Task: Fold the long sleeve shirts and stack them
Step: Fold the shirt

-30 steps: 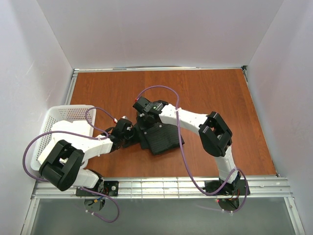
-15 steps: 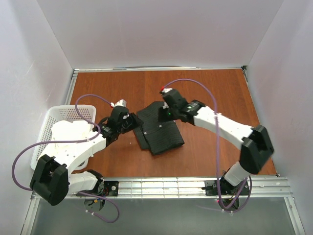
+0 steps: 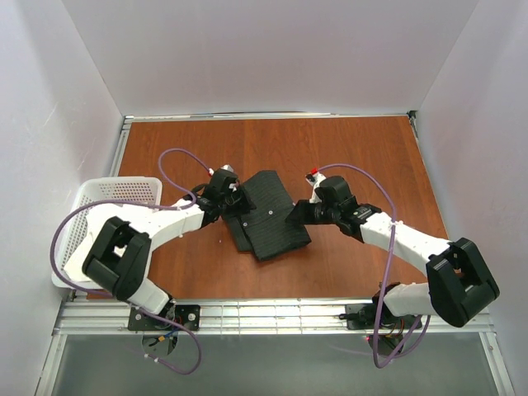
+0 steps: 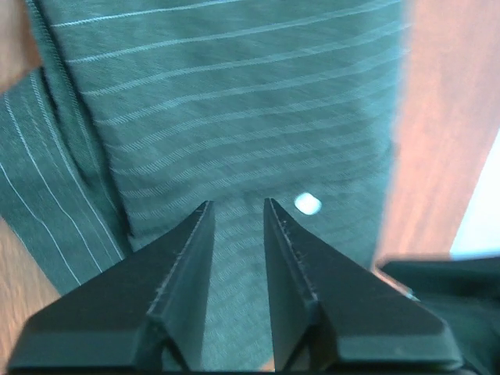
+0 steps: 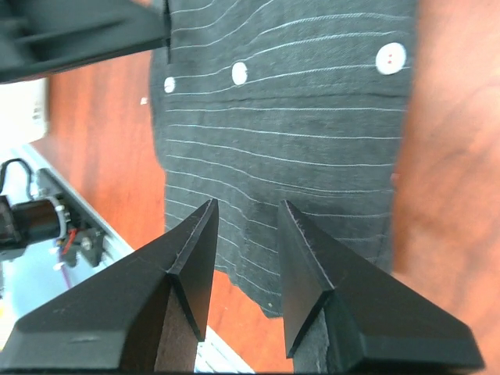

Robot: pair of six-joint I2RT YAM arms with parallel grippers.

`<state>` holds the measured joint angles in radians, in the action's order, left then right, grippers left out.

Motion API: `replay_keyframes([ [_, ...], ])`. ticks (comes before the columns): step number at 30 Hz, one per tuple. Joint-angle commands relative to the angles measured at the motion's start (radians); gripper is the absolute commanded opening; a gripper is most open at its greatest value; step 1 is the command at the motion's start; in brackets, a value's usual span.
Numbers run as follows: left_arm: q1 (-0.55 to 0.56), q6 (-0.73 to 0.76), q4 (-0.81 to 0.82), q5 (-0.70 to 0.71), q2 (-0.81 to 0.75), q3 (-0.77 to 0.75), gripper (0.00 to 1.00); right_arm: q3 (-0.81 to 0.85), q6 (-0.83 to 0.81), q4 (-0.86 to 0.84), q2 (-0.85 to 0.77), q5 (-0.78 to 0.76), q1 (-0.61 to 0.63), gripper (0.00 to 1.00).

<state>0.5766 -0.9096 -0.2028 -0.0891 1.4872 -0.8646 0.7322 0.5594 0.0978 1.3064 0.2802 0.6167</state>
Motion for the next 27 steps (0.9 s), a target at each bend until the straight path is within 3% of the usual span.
replay_keyframes([
  [1, -0.004, 0.017, 0.034, 0.06, 0.063, -0.043, 0.23, -0.069, 0.065, -0.228, -0.013, 0.108, -0.008, 0.29],
  [9, -0.05, 0.021, 0.071, 0.11, 0.251, -0.007, 0.17, -0.321, 0.108, -0.357, 0.02, 0.116, -0.07, 0.25],
  [15, -0.069, 0.037, 0.082, 0.098, 0.282, -0.007, 0.18, -0.37, 0.06, -0.354, -0.008, 0.145, -0.109, 0.23],
  [23, -0.015, 0.14, 0.045, 0.057, 0.059, -0.086, 0.4, -0.194, 0.037, -0.264, -0.104, 0.223, -0.109, 0.24],
  [27, 0.074, 0.135, -0.006, 0.072, -0.115, -0.056, 0.43, -0.064, 0.046, -0.254, -0.084, 0.261, -0.11, 0.27],
])
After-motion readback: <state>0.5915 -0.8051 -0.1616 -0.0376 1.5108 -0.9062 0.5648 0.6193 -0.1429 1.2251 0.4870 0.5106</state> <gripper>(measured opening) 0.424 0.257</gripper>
